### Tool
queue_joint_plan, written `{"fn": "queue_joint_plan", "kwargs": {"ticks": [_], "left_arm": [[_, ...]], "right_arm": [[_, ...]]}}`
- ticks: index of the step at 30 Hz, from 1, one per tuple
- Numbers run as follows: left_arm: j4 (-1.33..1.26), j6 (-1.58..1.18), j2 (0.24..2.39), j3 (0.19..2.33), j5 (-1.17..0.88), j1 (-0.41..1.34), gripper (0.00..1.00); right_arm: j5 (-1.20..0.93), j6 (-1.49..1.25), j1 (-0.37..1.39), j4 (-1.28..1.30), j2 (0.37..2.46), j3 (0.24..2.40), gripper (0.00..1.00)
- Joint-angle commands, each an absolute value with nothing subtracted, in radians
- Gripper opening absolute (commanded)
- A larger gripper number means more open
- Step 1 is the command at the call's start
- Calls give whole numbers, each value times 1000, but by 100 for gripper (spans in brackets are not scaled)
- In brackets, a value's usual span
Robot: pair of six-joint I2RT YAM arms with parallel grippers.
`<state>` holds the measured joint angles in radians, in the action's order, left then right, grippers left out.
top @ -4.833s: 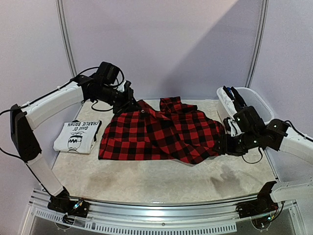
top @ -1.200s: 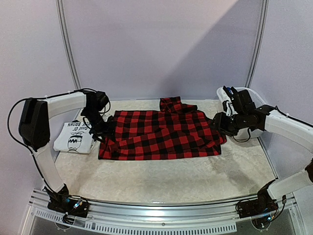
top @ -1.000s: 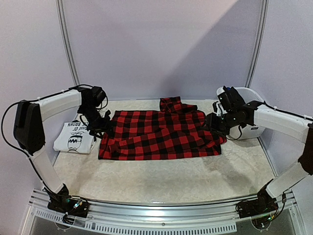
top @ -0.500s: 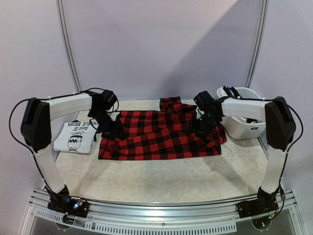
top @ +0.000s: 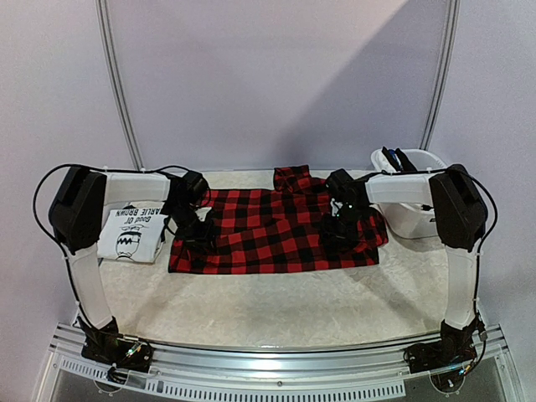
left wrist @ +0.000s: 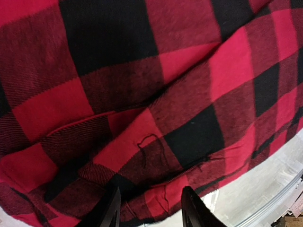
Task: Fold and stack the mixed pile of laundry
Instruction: Fold the flattened shirt at the center of the board, then pick up the 1/3-folded shirt from the center of the board.
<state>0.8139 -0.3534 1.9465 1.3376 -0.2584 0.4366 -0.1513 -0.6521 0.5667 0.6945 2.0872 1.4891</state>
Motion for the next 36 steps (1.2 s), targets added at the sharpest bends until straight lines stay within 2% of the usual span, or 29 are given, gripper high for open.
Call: {"fn": "queue_joint_plan", "kwargs": {"ticks": [1, 11, 28, 36], "left_arm": [[767, -371, 1972, 1287, -258, 455, 43], [740, -410, 1935, 1168, -237, 492, 39], [719, -523, 1704, 886, -247, 615, 36], [815, -523, 1596, 869, -240, 636, 36]], "right_arm": [[-144, -680, 574, 731, 2116, 1425, 49], [-166, -733, 578, 695, 2072, 1272, 50], [-155, -858, 681, 677, 1863, 961, 50], [-136, -923, 751, 713, 1768, 881, 50]]}}
